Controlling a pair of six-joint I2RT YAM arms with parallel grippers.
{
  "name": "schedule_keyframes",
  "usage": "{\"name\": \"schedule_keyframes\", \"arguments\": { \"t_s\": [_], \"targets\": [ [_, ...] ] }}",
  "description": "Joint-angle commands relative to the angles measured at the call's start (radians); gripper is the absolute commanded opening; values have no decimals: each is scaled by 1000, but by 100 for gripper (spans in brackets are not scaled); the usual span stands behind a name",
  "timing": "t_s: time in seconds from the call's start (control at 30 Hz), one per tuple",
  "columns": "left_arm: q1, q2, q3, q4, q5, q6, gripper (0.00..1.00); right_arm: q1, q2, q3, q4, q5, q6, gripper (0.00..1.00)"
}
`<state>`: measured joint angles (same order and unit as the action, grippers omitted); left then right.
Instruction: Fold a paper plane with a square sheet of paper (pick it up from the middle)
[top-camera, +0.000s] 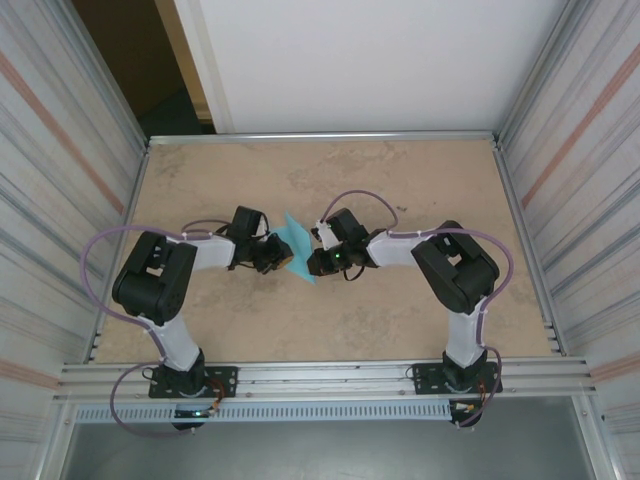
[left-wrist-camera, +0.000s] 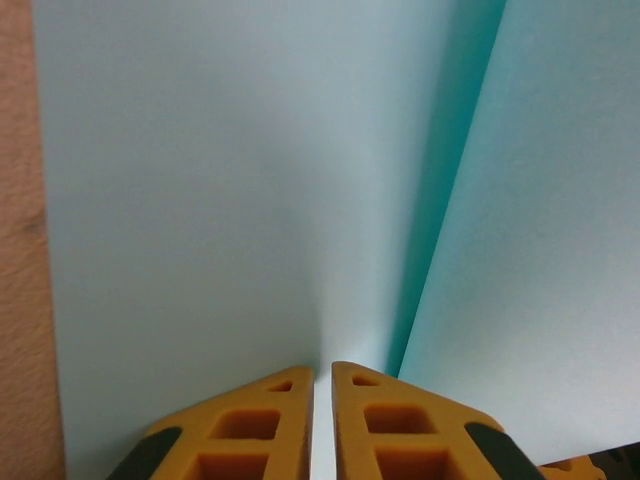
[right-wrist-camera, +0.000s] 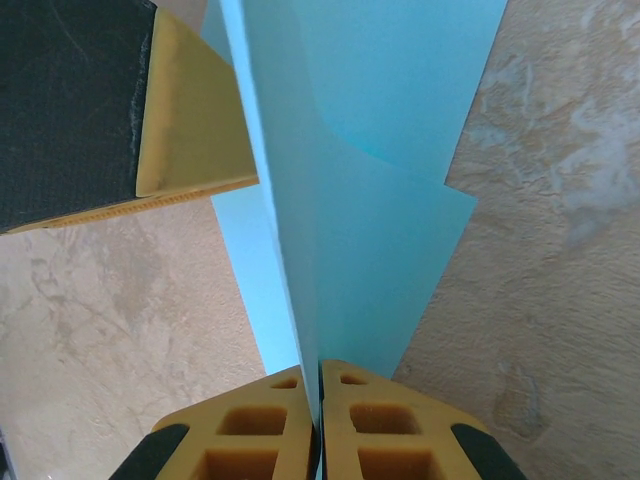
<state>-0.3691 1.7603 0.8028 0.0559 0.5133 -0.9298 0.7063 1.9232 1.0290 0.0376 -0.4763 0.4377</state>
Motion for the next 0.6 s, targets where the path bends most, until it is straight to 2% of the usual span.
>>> {"name": "schedule_keyframes", "arguments": {
  "t_s": [0.0, 0.17, 0.33, 0.57],
  "targets": [
    [-3, 25, 16, -47, -16, 33, 12, -2, 20, 29, 1, -33, 13, 9],
    [-2, 30, 15, -52, -20, 35, 11, 0, -23, 3, 16, 10, 12, 18],
    [-2, 35, 19, -56, -17, 36, 11, 26, -80, -7, -5, 118, -29, 26],
    [-3, 37, 18, -56, -12, 36, 12, 73, -74, 22, -52, 234, -68, 26]
  ]
}}
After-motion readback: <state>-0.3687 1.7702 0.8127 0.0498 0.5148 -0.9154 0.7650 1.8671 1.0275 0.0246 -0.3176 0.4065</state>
